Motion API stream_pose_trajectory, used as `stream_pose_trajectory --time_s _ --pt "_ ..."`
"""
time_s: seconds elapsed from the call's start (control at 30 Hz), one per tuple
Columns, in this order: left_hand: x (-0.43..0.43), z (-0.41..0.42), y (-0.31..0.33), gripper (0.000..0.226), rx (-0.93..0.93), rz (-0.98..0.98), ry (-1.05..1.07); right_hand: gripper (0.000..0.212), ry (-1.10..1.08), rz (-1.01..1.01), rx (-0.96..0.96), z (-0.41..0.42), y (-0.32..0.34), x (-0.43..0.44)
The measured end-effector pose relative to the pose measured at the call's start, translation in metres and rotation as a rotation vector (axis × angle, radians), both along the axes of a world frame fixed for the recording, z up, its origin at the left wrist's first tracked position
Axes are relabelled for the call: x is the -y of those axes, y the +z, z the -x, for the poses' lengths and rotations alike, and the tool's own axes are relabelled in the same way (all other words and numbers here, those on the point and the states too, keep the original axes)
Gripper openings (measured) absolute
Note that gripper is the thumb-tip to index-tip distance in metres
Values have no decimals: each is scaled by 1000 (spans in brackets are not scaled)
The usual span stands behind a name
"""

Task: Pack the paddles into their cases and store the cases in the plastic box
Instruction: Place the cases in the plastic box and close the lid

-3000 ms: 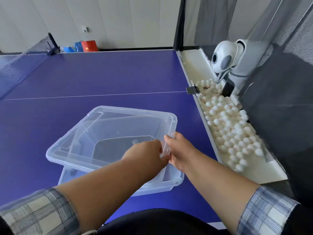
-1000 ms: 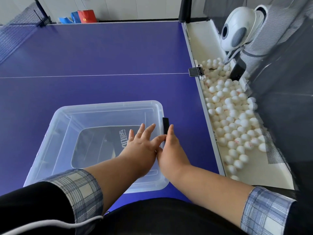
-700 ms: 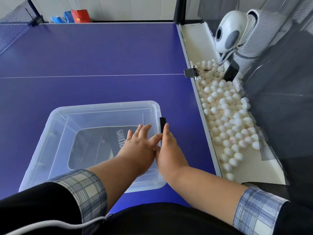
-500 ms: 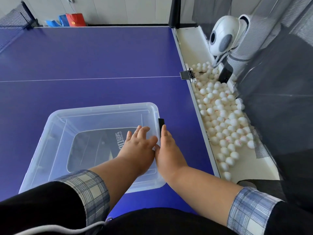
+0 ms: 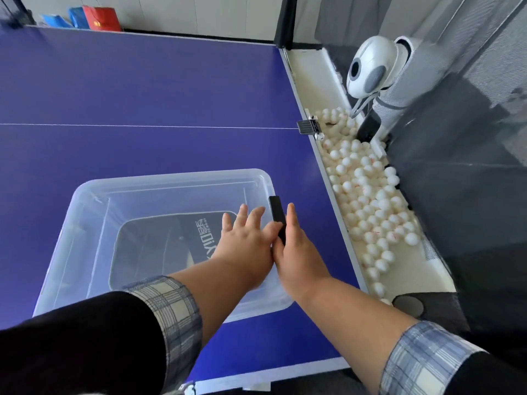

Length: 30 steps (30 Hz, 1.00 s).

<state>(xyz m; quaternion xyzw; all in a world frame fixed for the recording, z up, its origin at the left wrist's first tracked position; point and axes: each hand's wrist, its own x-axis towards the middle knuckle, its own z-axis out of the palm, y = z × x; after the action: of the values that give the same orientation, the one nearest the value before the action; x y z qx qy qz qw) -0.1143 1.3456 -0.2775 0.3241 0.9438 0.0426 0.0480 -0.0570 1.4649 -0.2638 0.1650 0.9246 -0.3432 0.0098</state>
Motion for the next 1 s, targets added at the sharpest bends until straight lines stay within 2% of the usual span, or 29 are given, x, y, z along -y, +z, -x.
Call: stream_pose_trajectory --time_s 0.1,0.23,0.33,0.4,0.47,0.53,0.6,0.63,0.67,0.7,0.8,0.9,0.93,1.0 --pt "4 1 7 55 71 -119 14 61 32 -81 -2 0 2 5" --pt "39 12 30 61 361 -391 85 53 49 -306 46 4 5 10" --pt "117 24 40 64 214 -342 111 58 15 -493 32 6 12 40" --pt "184 31 37 69 91 -319 227 58 90 -472 -63 16 19 80" --pt "248 37 27 78 76 -278 436 58 207 -442 -117 36 25 129" --pt "292 39 18 94 260 -294 701 58 271 -402 -136 59 27 175" --pt "316 39 11 103 611 -487 914 59 306 -394 -80 78 22 211" --pt "319 37 11 98 784 -616 964 61 325 -430 -17 82 15 221" --pt "323 35 10 82 908 -722 979 63 351 -488 49 85 6 229" --pt "325 35 7 72 956 -785 962 66 369 -543 97 84 -2 232" --pt "325 35 4 51 833 -818 943 76 353 -601 110 81 -13 233" --pt "324 39 3 60 765 -854 941 78 351 -615 120 82 -14 234" --pt "323 42 3 63 800 -886 922 78 350 -616 127 82 -14 235" --pt "320 49 8 66 982 -997 933 76 353 -611 142 81 -14 236"
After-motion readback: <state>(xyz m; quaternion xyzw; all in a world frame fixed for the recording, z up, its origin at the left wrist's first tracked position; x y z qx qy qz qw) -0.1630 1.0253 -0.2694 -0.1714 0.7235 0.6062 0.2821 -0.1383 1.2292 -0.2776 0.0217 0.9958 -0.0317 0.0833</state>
